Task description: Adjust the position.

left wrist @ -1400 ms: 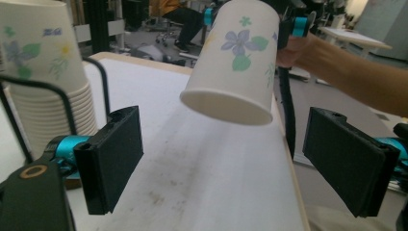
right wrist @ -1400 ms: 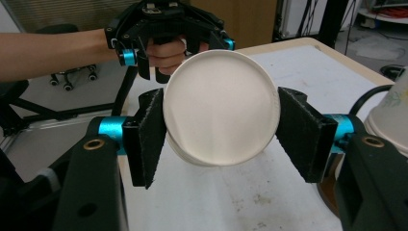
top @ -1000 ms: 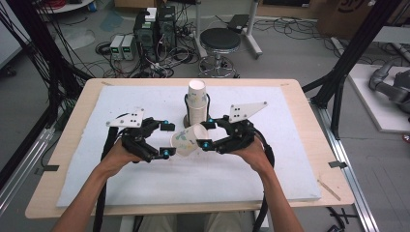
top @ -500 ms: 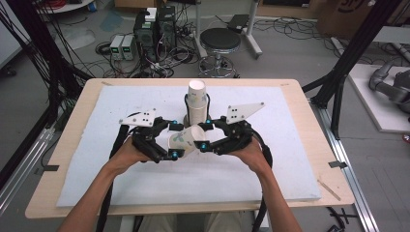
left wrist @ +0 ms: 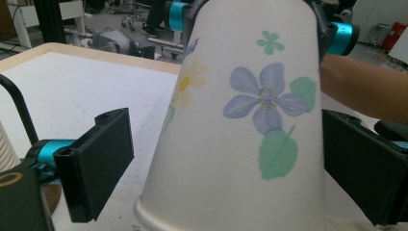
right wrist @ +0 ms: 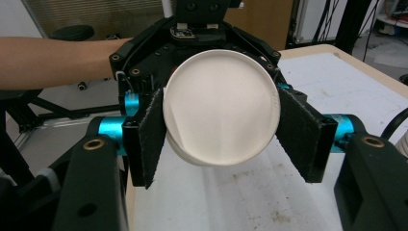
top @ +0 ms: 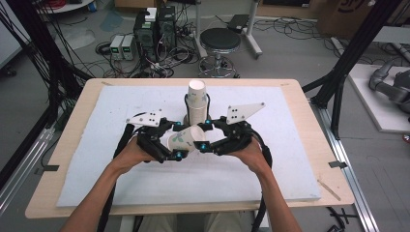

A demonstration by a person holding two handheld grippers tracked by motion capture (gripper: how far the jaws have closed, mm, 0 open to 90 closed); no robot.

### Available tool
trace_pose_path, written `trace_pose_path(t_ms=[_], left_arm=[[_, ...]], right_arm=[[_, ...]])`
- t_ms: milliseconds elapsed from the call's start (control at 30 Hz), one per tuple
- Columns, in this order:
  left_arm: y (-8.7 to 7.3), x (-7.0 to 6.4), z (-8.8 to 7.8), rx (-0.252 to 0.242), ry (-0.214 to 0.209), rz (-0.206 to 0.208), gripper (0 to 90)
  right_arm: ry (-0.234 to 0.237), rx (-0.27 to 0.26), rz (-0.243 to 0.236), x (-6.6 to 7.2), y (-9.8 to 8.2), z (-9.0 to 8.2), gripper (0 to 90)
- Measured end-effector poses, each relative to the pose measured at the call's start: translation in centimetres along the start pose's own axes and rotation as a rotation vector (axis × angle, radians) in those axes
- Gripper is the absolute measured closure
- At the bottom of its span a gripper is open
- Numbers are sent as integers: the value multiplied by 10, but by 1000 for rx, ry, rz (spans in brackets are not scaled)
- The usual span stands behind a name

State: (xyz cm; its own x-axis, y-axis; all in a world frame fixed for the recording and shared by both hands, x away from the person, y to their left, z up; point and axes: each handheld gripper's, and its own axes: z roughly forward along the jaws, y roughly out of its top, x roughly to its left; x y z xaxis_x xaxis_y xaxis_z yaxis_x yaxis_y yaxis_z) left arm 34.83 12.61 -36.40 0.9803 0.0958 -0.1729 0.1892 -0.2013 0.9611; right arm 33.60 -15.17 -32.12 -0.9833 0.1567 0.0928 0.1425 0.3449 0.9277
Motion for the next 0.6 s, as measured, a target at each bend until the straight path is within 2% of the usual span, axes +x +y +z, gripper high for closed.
trace_pose_path(t_ms=[200, 367, 600], left_arm=[[-2, 1, 4, 28, -8, -5, 70], [-3, 2, 5, 31, -10, -6, 71], [-3, 0, 4, 38, -23, 17, 129]], right_arm=[[6, -7, 0, 1, 0, -1, 378], [9, -8, -6, 2, 0, -2, 378], [4, -5, -8, 2, 0, -2, 379]])
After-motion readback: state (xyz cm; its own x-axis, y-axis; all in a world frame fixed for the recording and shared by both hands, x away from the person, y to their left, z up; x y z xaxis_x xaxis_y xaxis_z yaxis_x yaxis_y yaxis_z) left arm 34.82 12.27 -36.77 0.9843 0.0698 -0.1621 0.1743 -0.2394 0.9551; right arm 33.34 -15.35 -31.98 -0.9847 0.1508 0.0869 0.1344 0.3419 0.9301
